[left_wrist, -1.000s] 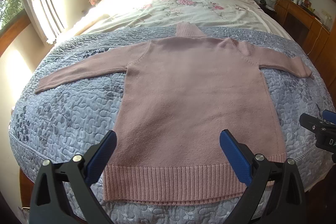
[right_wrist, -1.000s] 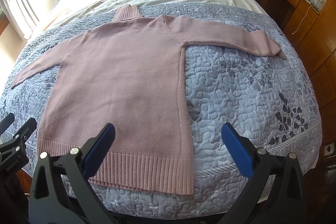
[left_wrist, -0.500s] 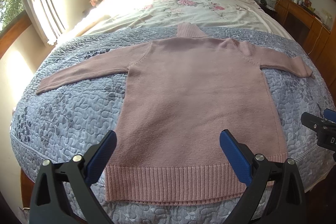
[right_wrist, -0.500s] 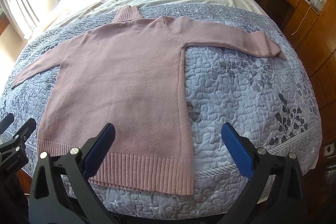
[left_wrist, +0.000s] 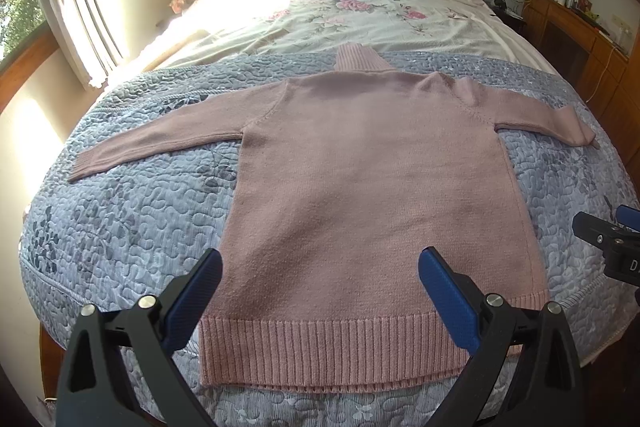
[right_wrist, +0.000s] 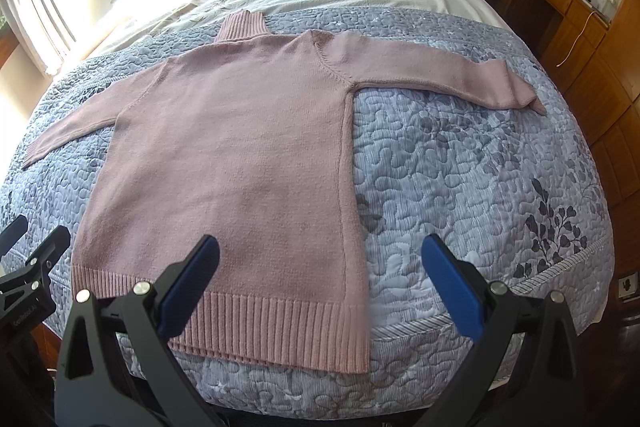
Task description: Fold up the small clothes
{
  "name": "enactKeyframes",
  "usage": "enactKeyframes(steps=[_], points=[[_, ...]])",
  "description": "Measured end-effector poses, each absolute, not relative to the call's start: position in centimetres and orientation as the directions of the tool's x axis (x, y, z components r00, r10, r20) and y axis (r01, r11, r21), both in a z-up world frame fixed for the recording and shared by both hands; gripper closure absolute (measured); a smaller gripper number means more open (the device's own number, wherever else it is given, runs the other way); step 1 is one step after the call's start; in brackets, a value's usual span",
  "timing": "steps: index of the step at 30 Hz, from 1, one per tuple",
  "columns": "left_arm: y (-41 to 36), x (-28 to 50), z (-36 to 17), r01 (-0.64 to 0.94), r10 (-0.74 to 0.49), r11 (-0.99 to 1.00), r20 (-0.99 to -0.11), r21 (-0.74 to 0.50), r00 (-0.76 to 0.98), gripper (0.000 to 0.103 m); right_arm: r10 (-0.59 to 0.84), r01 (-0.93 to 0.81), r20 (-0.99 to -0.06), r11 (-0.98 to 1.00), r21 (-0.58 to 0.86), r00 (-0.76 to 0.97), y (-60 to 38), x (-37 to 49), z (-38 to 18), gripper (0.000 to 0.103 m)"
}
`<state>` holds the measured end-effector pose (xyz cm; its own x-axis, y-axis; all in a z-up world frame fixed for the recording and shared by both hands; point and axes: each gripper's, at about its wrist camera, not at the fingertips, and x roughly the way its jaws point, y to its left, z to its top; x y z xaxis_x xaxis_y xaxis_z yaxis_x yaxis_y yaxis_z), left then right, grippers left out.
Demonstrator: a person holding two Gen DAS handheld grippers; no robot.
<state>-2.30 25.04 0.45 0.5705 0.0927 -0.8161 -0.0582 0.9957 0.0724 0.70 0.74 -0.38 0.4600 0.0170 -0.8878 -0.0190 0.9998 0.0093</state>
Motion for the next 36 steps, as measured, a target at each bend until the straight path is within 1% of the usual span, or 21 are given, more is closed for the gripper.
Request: enactKeyframes(steps=[9,14,16,22,24,26,28,30,32,33,34,36], points=[[24.5,-1.6,0.0,-0.038,0.062,0.998,-0.811,0.049,0.581,0.004,0.021,-0.018,-0.890,1.000,0.015,0.456,0.4,1.2,-0.7,0.003],[23.8,1.7,-1.1,-0.035,0.065,0.998,-0.823,0.055,0.565,0.004,0.009,-0.009,-0.884,1.000,0.005,0.467,-2.6,3.7,-1.5,0.003],[22.9,4.1,-1.4,-0.031,0.066,0.998,-0.828,0.059,0.556,0.004,0.011,0.030,-0.884,0.999,0.028,0.467,-5.6,5.7,-1.7,0.003],[18.9,11.9,-2.0,-0.003,-0.006,1.000,-0.826,-0.009,0.564,0.004,-0.023,0.192,-0.881,0.978,0.078,0.472,-18.7,13.4,-2.0,0.003],[17.1,14.5,-2.3,0.008,-0.009,1.000,-0.823,-0.006,0.568,0.004,0.001,0.249,-0.894,0.960,0.126,0.448,-23.7,16.4,-2.5,0.004],[15.5,17.0,-2.7,0.016,-0.007,1.000,-0.820,0.002,0.572,0.004,-0.005,0.319,-0.896,0.935,0.153,0.443,-28.4,18.8,-3.0,0.004],[13.8,19.2,-3.2,0.021,-0.002,1.000,-0.824,0.012,0.567,0.004,-0.027,0.375,-0.904,0.915,0.150,0.427,-32.4,21.1,-3.7,0.004],[12.5,20.9,-3.7,0.032,-0.006,0.999,-0.827,0.014,0.563,0.004,-0.063,0.408,-0.920,0.906,0.109,0.386,-35.7,23.3,-4.6,0.004],[11.4,22.2,-4.2,0.044,-0.005,0.999,-0.826,0.024,0.563,0.004,-0.084,0.435,-0.934,0.897,0.081,0.346,-38.7,25.0,-5.8,0.007],[10.9,22.8,-4.5,0.050,-0.005,0.998,-0.825,0.029,0.565,0.004,-0.073,0.445,-0.939,0.891,0.090,0.335,-40.1,25.6,-6.4,0.010],[10.4,23.3,-4.7,0.054,-0.003,0.998,-0.825,0.034,0.565,0.004,-0.057,0.460,-0.945,0.882,0.105,0.323,-41.4,26.2,-7.2,0.019],[9.8,24.2,-5.3,0.055,0.003,0.998,-0.828,0.041,0.560,0.004,-0.004,0.496,-0.955,0.855,0.151,0.296,-43.6,27.0,-9.0,0.028]])
